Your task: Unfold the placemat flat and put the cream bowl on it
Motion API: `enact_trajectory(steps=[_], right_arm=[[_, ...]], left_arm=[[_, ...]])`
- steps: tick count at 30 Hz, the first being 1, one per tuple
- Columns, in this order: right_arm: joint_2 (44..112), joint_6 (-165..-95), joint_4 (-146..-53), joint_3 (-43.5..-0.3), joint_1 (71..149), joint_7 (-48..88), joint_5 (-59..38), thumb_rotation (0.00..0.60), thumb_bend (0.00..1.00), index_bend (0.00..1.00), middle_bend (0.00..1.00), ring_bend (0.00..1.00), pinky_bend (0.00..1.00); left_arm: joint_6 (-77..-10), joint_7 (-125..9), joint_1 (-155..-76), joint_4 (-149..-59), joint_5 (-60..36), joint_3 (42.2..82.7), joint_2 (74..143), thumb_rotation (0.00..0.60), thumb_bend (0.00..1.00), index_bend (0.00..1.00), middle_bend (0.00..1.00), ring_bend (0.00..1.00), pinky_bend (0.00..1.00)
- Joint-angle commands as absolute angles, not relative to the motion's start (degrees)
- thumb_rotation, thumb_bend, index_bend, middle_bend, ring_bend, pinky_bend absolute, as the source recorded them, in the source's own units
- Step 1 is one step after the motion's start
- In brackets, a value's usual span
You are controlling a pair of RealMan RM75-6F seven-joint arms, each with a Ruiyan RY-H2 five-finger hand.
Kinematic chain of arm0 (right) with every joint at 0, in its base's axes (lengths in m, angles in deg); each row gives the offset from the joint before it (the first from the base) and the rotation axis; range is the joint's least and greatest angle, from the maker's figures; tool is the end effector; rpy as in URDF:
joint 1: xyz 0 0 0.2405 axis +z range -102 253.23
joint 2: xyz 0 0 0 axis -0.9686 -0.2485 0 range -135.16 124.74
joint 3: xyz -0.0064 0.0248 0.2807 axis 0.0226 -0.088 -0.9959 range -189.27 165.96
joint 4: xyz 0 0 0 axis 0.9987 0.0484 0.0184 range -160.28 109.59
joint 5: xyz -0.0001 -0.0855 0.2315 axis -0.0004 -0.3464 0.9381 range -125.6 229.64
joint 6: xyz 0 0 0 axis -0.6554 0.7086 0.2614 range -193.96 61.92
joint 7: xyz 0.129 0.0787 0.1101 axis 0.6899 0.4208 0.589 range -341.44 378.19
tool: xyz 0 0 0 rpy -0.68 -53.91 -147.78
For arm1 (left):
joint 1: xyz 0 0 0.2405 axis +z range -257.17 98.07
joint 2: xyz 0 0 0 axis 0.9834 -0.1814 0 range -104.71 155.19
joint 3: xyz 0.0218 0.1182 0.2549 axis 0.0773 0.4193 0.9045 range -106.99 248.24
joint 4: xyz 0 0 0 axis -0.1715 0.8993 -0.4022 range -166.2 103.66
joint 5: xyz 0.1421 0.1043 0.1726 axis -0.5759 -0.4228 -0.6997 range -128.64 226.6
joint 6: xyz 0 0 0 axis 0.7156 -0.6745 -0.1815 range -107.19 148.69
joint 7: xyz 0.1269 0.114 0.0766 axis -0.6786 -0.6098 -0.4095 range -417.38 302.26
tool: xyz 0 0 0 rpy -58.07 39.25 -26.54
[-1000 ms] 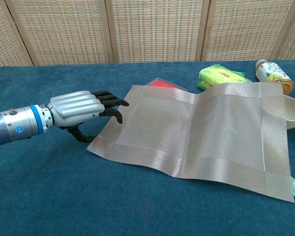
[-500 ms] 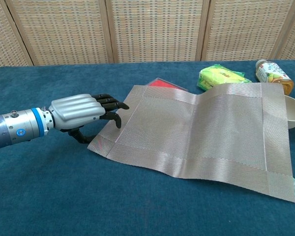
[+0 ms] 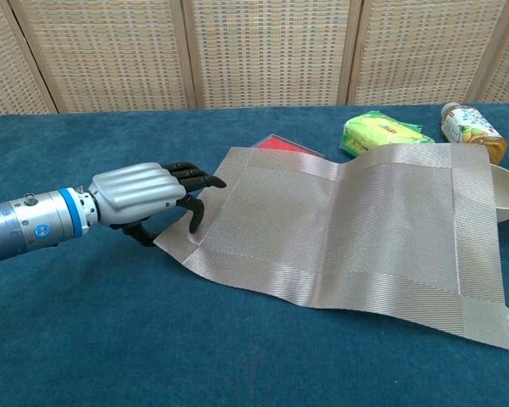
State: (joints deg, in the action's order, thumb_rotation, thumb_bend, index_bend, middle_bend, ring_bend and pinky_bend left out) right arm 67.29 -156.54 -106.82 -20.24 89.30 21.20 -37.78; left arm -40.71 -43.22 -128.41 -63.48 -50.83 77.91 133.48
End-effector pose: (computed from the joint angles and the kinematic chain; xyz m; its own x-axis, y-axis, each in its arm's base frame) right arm -0.3050 -0.3018 0.1344 0.3419 0.2454 0.9071 -0.8977 -0.2002 0.3925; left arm -0.1973 0.4308 -0.1425 0.7157 0.0465 0.6969 0.4793 -0.7584 -0.4417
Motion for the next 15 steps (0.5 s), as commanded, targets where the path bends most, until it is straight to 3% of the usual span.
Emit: enact_trajectory(steps=[1, 3, 6, 15], right_arm=[[67.28, -156.59, -106.89, -20.21, 89.28, 21.31, -37.90, 0.600, 0.00, 0.00, 0.00, 0.00, 0.00], [67.29, -156.66, -106.91, -20.18, 89.27, 21.41, -38.05, 0.600, 0.00, 0.01, 0.00, 0.00, 0.00], [67.29, -156.77, -106.98, -20.14, 89.25, 21.61, -38.27, 0.600, 0.00, 0.01, 0.00, 0.00, 0.00], [67.11, -157.13, -107.47, -20.05, 89.05, 21.65, -38.76, 0.600, 0.00, 0.01, 0.00, 0.00, 0.00]], left_arm=[[-41.08, -43.22, -128.36, -63.34, -50.72, 77.77, 133.66, 0.600, 0.53, 0.62, 0.00, 0.00, 0.00], [-41.57, -43.08, -128.29, -63.13, -50.72, 77.69, 133.82, 0.600, 0.53, 0.71, 0.00, 0.00, 0.00], [-42.10, -42.73, -128.14, -62.73, -50.66, 77.62, 134.11, 0.600, 0.53, 0.76, 0.00, 0.00, 0.00], [-44.92, -43.31, -127.01, -65.38, -51.19, 78.29, 131.86, 0.600, 0.53, 0.77, 0.00, 0.00, 0.00]])
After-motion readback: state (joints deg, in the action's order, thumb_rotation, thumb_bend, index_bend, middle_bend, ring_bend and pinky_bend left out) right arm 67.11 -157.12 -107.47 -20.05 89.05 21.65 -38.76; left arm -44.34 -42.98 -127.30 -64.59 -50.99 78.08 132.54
